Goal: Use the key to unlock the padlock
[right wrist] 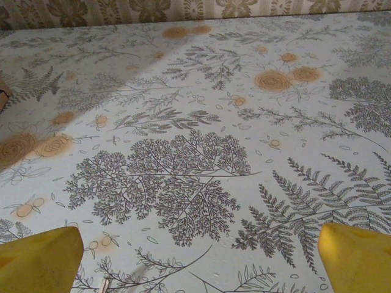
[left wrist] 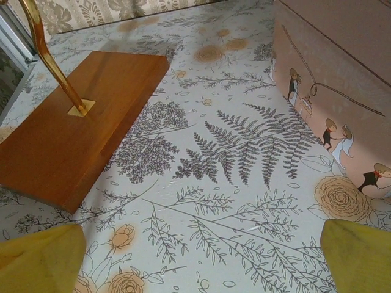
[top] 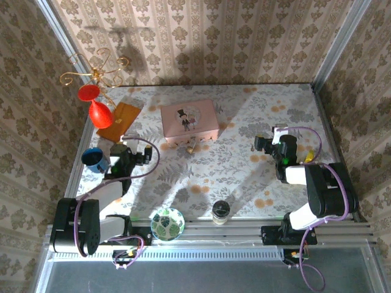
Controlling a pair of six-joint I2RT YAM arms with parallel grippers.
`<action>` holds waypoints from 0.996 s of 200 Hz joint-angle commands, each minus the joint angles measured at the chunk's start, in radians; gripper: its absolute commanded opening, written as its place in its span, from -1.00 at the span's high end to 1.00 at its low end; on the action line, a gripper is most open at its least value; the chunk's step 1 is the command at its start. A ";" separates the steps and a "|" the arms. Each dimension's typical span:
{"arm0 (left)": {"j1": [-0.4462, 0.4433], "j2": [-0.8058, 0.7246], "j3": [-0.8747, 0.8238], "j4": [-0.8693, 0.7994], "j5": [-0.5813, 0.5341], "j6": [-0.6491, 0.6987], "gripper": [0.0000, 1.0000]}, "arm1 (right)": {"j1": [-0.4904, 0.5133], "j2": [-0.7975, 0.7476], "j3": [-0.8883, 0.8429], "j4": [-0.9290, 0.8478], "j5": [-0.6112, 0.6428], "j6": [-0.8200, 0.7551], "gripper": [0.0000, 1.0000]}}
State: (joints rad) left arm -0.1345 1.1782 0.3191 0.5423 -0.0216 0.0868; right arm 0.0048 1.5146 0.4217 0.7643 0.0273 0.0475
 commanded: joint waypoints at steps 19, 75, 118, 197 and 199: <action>0.003 -0.068 0.023 -0.013 -0.007 -0.025 -1.00 | 0.005 -0.093 0.078 -0.169 0.050 0.001 -1.00; -0.077 -0.084 0.131 -0.156 -0.110 -0.079 -1.00 | 0.011 -0.232 0.172 -0.498 0.117 0.163 -1.00; -0.131 -0.017 0.198 -0.199 -0.053 -0.275 -1.00 | 0.098 -0.268 0.339 -0.825 0.188 0.252 -1.00; -0.308 0.232 0.338 -0.099 -0.041 -0.426 -0.95 | 0.276 -0.146 0.570 -1.078 0.077 0.456 -1.00; -0.314 0.235 0.341 -0.098 -0.041 -0.428 -0.95 | 0.276 -0.143 0.574 -1.087 0.078 0.466 -1.00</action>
State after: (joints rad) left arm -0.4091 1.3640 0.6003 0.3962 -0.0860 -0.2657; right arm 0.2615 1.3228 0.9371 -0.1833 0.1345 0.4023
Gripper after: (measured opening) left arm 0.978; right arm 0.999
